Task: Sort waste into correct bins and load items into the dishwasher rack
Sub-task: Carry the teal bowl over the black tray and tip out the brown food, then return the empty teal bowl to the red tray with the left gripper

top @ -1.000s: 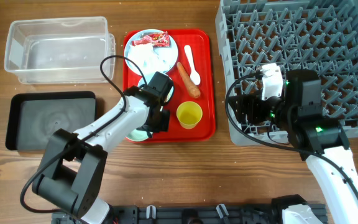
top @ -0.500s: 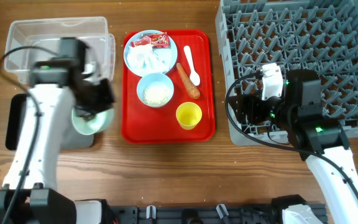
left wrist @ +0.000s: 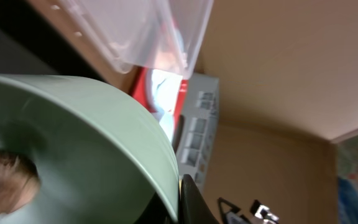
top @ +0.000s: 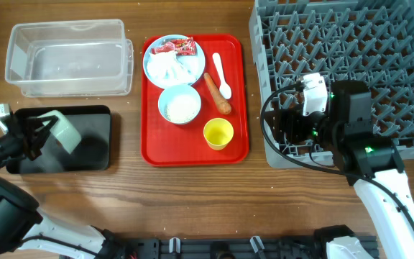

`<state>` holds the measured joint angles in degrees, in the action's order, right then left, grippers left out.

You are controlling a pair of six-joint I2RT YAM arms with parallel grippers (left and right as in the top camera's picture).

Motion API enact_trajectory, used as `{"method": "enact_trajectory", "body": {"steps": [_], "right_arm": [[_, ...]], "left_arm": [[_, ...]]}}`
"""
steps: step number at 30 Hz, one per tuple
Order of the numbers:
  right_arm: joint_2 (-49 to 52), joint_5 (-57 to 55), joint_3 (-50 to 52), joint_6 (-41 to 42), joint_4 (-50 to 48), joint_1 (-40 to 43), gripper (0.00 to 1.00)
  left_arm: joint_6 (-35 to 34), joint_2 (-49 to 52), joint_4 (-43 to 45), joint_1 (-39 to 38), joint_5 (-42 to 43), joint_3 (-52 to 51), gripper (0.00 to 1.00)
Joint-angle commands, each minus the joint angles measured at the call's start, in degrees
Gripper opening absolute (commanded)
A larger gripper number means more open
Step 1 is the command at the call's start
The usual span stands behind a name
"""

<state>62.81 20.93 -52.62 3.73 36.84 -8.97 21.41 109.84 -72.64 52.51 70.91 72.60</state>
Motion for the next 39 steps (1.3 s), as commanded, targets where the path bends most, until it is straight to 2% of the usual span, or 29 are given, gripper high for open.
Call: {"method": "enact_trajectory", "body": {"steps": [1, 3, 4, 7, 15, 18, 20, 22, 25, 26, 28, 31, 35, 39], "right_arm": [[0.42, -0.33, -0.79, -0.72, -0.13, -0.17, 0.89], [0.42, -0.31, -0.79, -0.74, -0.02, -0.17, 0.89], [0.42, -0.33, -0.79, -0.72, 0.04, -0.17, 0.89], [0.42, -0.33, -0.79, -0.72, 0.11, -0.17, 0.89], [0.42, -0.33, -0.76, -0.74, 0.11, -0.17, 0.89], [0.42, -0.33, -0.76, -0.72, 0.11, -0.17, 0.89], [0.42, -0.33, -0.76, -0.72, 0.11, -0.17, 0.89], [0.42, -0.31, -0.76, -0.7, 0.13, -0.17, 0.89], [0.42, -0.31, -0.76, -0.7, 0.13, -0.17, 0.89], [0.42, -0.31, -0.76, -0.72, 0.11, -0.17, 0.89], [0.42, -0.31, -0.76, -0.7, 0.11, -0.17, 0.89], [0.42, -0.33, -0.76, -0.72, 0.09, -0.17, 0.89], [0.42, -0.33, -0.76, -0.74, 0.09, -0.17, 0.89], [0.42, -0.35, -0.76, -0.76, 0.04, -0.17, 0.89]], "left_arm": [[2.36, 0.92, -0.02, 0.13, 10.95, -0.07, 0.04], [-0.57, 0.92, 0.22, 0.13, 18.1, -0.07, 0.04], [-1.6, 0.92, 0.39, 0.13, 18.73, -0.07, 0.04], [-5.53, 0.92, 0.66, 0.2, 18.86, -0.07, 0.04], [-7.08, 0.92, 0.61, 0.83, 18.95, -0.07, 0.04], [-14.62, 0.92, 0.61, 1.46, 19.41, -0.07, 0.04], [-16.81, 0.92, 0.61, 2.71, 19.41, -0.07, 0.04], [-16.76, 0.92, 1.7, 4.92, 18.58, -0.07, 0.04], [-16.72, 0.92, 8.9, 7.23, 10.58, -0.07, 0.04], [-15.78, 0.92, 10.4, 7.52, 7.04, -0.07, 0.04], [-9.4, 0.92, 11.23, 7.3, 1.9, -0.07, 0.04], [-4.94, 0.92, 11.43, 5.86, 4.22, -0.07, 0.04], [-4.7, 0.85, 11.37, 3.63, 9.46, -0.07, 0.04], [-4.7, -2.34, 10.88, -0.85, 9.55, 1.38, 0.04]]}}
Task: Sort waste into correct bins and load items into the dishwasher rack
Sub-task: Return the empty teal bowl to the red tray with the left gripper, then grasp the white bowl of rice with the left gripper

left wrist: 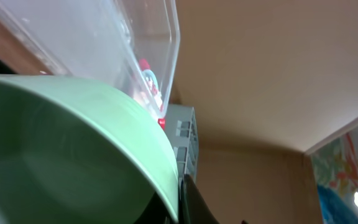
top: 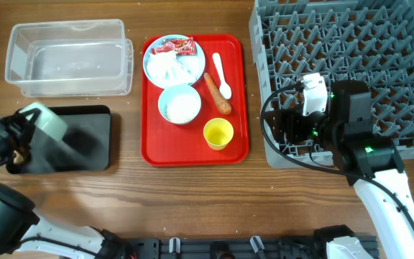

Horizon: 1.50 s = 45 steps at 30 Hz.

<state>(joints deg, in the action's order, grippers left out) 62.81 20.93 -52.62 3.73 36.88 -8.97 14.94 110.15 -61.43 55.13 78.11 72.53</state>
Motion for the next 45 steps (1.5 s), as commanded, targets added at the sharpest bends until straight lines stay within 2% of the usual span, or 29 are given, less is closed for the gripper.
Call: {"method": "enact_trajectory", "body": {"steps": [1, 4, 6, 8, 10, 12, 15, 19, 22, 29, 31, 32, 33, 35, 38, 41, 45], "right_arm": [[0.42, -0.33, -0.76, -0.74, 0.02, -0.17, 0.89], [0.42, -0.33, -0.76, -0.74, 0.02, -0.17, 0.89], [0.48, -0.76, -0.72, -0.72, 0.0, -0.17, 0.89], [0.48, -1.51, -0.72, -0.72, 0.2, -0.17, 0.89], [0.48, -1.86, -0.68, -0.79, 0.98, -0.17, 0.89], [0.48, -2.08, -0.61, -0.81, 1.6, -0.17, 0.89], [0.48, -2.05, -0.61, -0.81, 1.99, -0.17, 0.89], [0.48, -3.74, -0.61, -0.74, 2.67, -0.17, 0.89], [0.48, -4.22, -0.61, -0.74, 3.19, -0.17, 0.89], [0.48, -4.44, -0.61, -0.74, 3.23, -0.17, 0.9], [0.52, -4.61, -0.61, -0.72, 3.19, -0.17, 0.89], [0.61, -4.61, -0.61, -0.74, 3.21, -0.17, 0.9], [0.63, -4.61, -0.61, -0.74, 3.23, -0.17, 0.9], [0.63, -4.61, -0.61, -0.72, 3.21, -0.17, 0.89], [0.63, -4.61, -0.61, -0.74, 3.17, -0.17, 0.9], [0.63, -4.59, -0.61, -0.72, 2.99, -0.17, 0.9], [0.63, -4.59, -0.61, -0.72, 3.04, -0.17, 0.89]], "left_arm": [[1.77, -4.94, -0.5, -5.97, 0.9, 2.58, 0.04], [0.63, -11.96, -0.92, -13.68, -7.61, 4.66, 0.04], [-4.87, -20.41, 0.33, -27.04, -21.55, 4.74, 0.04], [-11.54, -23.04, 0.7, -37.66, -35.3, 4.74, 0.04], [-18.95, -22.95, 0.46, -50.71, -49.92, 4.61, 0.04], [-22.95, -21.75, 1.14, -62.03, -61.75, 4.42, 0.04], [-28.59, -19.74, 0.76, -71.97, -74.99, 4.39, 0.04], [-30.42, -16.65, 0.26, -77.79, -77.0, 4.17, 0.04], [-30.45, -13.75, -0.81, -79.78, -77.15, 4.15, 0.04], [-30.47, -7.98, 2.82, -82.66, -77.35, -1.03, 0.04], [-30.45, -7.98, 2.82, -82.68, -77.35, -1.14, 0.15], [-30.45, -7.98, 2.8, -82.68, -77.35, -1.14, 0.3], [-30.45, -7.98, 2.73, -82.66, -77.33, -1.14, 0.37], [-30.45, -7.98, 2.67, -82.66, -77.29, -1.14, 0.46], [-30.42, -8.11, 2.6, -82.66, -77.33, -0.39, 0.49], [-29.81, -8.66, 2.27, -82.55, -78.01, 4.66, 0.55], [-20.76, -8.79, 6.95, -82.58, -79.28, 11.39, 0.6]]}}
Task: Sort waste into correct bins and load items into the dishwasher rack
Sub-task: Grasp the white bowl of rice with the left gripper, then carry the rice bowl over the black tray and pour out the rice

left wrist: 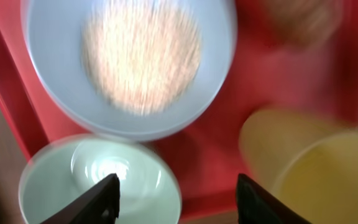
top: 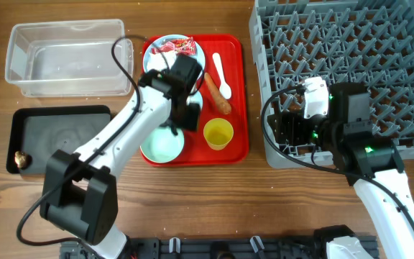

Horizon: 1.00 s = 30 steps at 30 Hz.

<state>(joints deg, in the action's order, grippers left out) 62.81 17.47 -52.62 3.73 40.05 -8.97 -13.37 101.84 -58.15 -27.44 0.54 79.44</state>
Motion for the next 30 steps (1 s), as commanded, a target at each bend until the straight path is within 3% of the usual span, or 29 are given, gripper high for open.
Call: {"method": "enact_trajectory", "body": {"steps": [1, 5, 13, 18, 27, 30], "right_arm": [[0.66, -1.14, -0.61, -0.72, -0.13, -0.17, 0.9], [0.63, -1.14, -0.61, -0.7, -0.04, -0.17, 0.9], [0.63, -1.14, -0.61, -0.7, 0.07, -0.17, 0.89], [0.66, -1.16, -0.61, -0.72, 0.02, -0.17, 0.9], [0.66, -1.18, -0.61, -0.74, 0.07, -0.17, 0.9], [0.66, -1.38, -0.61, -0.74, -0.07, -0.17, 0.9]], "left_arm": [[9.33, -0.46, 5.38, 0.02, -1.7, 4.46, 0.6], [16.22, 3.65, 11.74, -0.04, -1.68, 4.46, 0.58], [16.35, 12.72, 12.79, -0.22, 0.63, 4.46, 0.48], [15.93, 15.56, 12.87, -0.22, 0.9, 4.13, 0.27], [15.89, 16.74, 13.86, -0.22, 0.92, 4.02, 0.13], [15.47, 17.0, 14.05, -0.2, 0.92, 4.04, 0.04]]}}
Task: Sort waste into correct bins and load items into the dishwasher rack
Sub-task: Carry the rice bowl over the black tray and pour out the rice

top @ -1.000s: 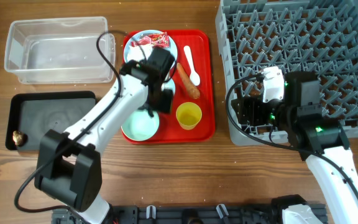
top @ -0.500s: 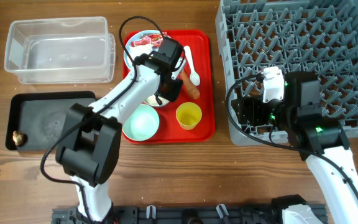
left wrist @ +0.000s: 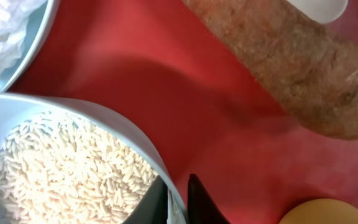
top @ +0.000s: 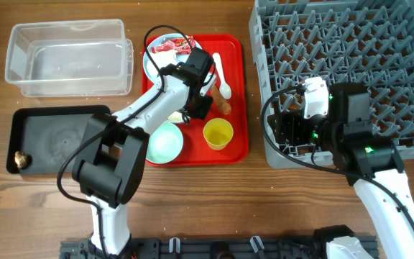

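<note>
My left gripper (left wrist: 178, 186) is shut on the right rim of the pale blue rice bowl (left wrist: 61, 162), one finger inside and one outside. From overhead the left gripper (top: 194, 111) covers most of the rice bowl (top: 172, 116) on the red tray (top: 239, 93). The empty green bowl (top: 163, 142) sits at the tray's front left, the yellow cup (top: 218, 133) beside it. A brown carrot-like piece (left wrist: 291, 68) lies just right of the rice bowl. My right gripper (top: 284, 126) hovers at the grey dishwasher rack's (top: 351, 65) near-left corner; its jaws are unclear.
A plate (top: 160, 65) with tissue and a red wrapper and a white spoon (top: 220, 78) lie at the tray's back. The clear bin (top: 69, 50) stands far left. In front of it the black tray (top: 63, 137) holds a brown scrap (top: 21, 156).
My left gripper was open above the rice bowl and the green bowl. It now sits lower and further back-right, shut on the rice bowl's rim. The right arm has not moved.
My left gripper held the green bowl tilted over the black tray with a brown scrap inside. Then the bowl was at that tray's left end. Later the scrap lay in the black tray, the green bowl stood on the red tray, gripper open. Now it grips the rice bowl.
</note>
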`<state>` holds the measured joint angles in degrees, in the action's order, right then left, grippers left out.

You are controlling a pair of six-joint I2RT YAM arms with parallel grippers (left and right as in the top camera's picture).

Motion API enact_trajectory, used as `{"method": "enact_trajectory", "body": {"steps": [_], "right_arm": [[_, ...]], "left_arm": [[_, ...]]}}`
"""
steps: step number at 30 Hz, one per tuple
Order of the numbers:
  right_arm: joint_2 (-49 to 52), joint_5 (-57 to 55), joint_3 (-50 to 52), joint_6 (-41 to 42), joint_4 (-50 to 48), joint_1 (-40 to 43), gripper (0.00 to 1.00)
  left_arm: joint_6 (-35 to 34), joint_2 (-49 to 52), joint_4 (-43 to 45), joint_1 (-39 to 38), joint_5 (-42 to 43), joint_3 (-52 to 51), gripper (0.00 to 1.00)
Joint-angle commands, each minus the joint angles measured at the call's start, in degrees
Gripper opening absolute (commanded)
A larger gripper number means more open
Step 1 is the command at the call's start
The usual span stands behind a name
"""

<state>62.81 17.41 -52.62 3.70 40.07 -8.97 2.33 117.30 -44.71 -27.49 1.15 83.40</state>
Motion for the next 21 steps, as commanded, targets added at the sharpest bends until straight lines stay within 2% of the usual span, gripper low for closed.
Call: {"method": "enact_trajectory", "body": {"steps": [1, 5, 13, 17, 20, 21], "right_arm": [[0.66, -1.31, -0.61, -0.72, -0.07, -0.17, 0.89], [0.66, -1.31, -0.61, -0.7, 0.0, -0.17, 0.89], [0.66, -1.31, -0.61, -0.7, 0.04, -0.17, 0.9], [0.66, -1.31, -0.61, -0.7, 0.02, -0.17, 0.89], [0.66, -1.31, -0.61, -0.7, 0.02, -0.17, 0.9], [0.66, -1.31, -0.61, -0.72, 0.02, -0.17, 0.89]], "left_arm": [[-1.36, 1.46, 0.61, -0.15, 0.28, 0.39, 0.04], [-3.54, 0.2, -2.14, -0.15, 2.82, 4.5, 0.04], [-12.02, -5.09, -18.73, 2.89, 5.92, 19.87, 0.04], [-13.57, -10.75, -29.66, 14.43, 15.28, 20.5, 0.04], [-7.8, -12.66, -39.47, 25.7, 20.72, 20.5, 0.04], [-3.48, -12.83, -43.36, 30.77, 23.91, 20.48, 0.04]]}}
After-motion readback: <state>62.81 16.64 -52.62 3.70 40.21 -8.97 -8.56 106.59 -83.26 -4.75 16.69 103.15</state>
